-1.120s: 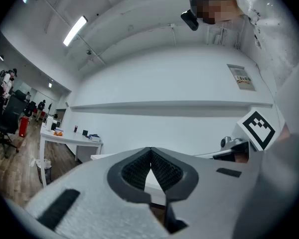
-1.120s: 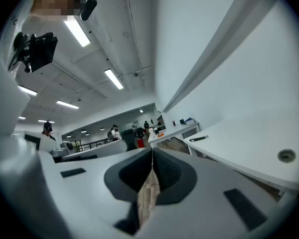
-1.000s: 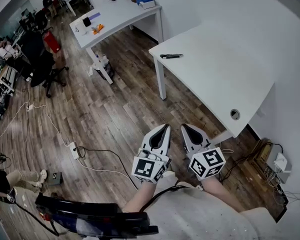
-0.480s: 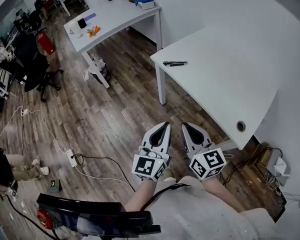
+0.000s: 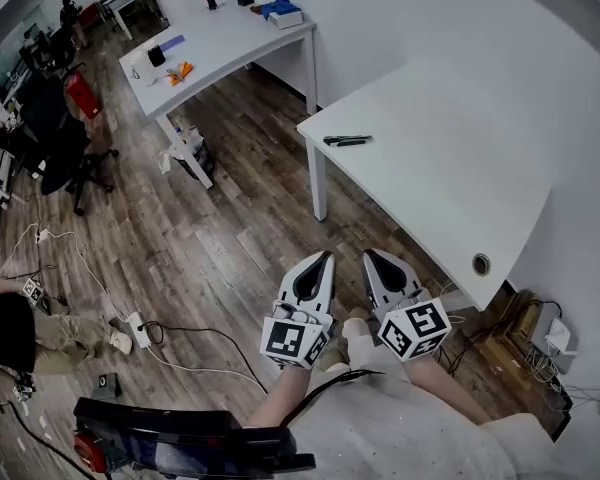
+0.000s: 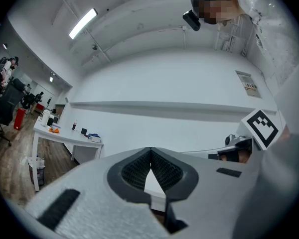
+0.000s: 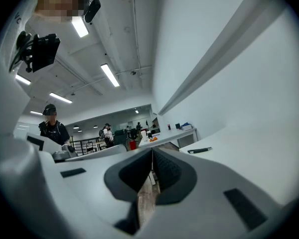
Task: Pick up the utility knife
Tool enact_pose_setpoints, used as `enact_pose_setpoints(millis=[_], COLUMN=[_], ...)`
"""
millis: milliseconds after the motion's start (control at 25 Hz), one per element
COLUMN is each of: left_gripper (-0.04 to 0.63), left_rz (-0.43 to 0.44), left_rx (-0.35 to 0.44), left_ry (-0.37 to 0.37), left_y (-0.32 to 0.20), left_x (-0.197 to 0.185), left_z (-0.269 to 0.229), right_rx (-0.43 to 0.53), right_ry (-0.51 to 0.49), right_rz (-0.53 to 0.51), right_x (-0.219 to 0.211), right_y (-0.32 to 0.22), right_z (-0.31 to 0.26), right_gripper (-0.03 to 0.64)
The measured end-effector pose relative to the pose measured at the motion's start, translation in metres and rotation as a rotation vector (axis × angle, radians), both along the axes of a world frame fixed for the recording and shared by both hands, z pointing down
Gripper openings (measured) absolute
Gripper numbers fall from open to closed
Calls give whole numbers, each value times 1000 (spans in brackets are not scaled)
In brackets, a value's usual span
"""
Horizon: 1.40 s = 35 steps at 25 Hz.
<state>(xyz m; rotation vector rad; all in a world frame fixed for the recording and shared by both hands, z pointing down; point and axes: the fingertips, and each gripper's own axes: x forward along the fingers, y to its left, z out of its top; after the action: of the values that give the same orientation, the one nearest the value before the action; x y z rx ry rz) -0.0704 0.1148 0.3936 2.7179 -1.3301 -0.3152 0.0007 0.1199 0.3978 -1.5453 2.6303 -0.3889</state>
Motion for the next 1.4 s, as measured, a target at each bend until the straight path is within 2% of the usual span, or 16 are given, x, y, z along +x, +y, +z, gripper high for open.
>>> enact_pose_setpoints(millis=[280,600,1000,1400], left_gripper=[8,8,8,8], left_rz=[-16,-53,-52,-91], left_rx=[-7,-7,-4,-2], left_ry=[2,-25,-34,-38], left_y=[-24,-79,-155,-219], left_x=[0,4,40,57], left_z=[2,5,8,6], right_rx=[-10,-16,-30,-39], right_ry=[-5,-21,-36,-30], right_rz=[-10,-50,-74,-142], right_x=[1,6,34,44], right_y=[-23,-83,-164,-216], right_z=[5,9,17,20], right_gripper=[8,8,8,8])
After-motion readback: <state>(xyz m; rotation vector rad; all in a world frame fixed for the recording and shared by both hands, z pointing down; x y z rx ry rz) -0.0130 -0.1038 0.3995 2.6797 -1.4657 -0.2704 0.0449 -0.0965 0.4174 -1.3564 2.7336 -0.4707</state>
